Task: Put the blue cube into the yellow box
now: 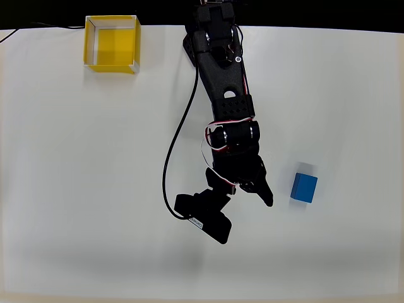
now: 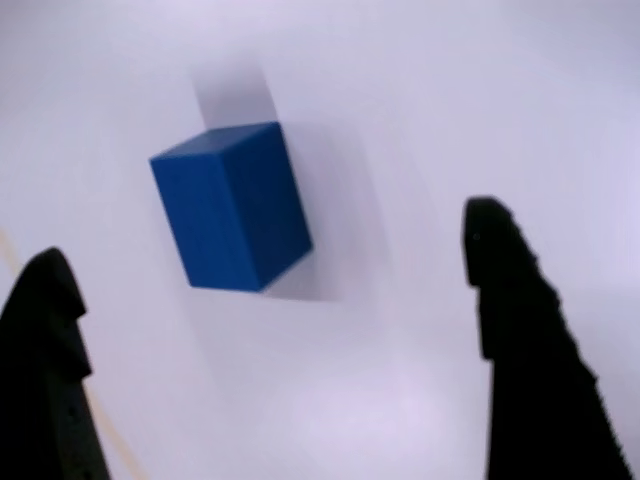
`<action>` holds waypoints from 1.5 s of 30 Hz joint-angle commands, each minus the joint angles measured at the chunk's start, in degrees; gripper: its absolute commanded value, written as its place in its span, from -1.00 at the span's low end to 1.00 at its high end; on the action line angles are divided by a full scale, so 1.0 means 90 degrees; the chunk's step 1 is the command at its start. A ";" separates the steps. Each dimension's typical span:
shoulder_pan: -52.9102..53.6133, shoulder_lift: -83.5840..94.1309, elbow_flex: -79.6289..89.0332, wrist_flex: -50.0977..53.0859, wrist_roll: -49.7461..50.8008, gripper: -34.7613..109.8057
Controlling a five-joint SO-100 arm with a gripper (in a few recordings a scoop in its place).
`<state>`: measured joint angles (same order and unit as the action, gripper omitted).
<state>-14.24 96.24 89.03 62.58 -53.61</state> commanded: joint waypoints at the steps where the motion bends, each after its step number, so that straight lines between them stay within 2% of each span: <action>1: -0.0264 -0.0469 -0.1660 0.0254 0.0361 0.17; 9: -0.0713 -0.2285 -0.3184 0.0889 0.0850 0.28; 25: -0.1885 -0.4639 -0.5684 0.1543 0.1396 0.30; 35: -0.2393 -0.5332 -0.6133 0.1660 0.1777 0.30; 45: -0.2578 -0.5771 -0.6230 0.1641 0.1885 0.20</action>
<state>-35.95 40.69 38.85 76.82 -36.04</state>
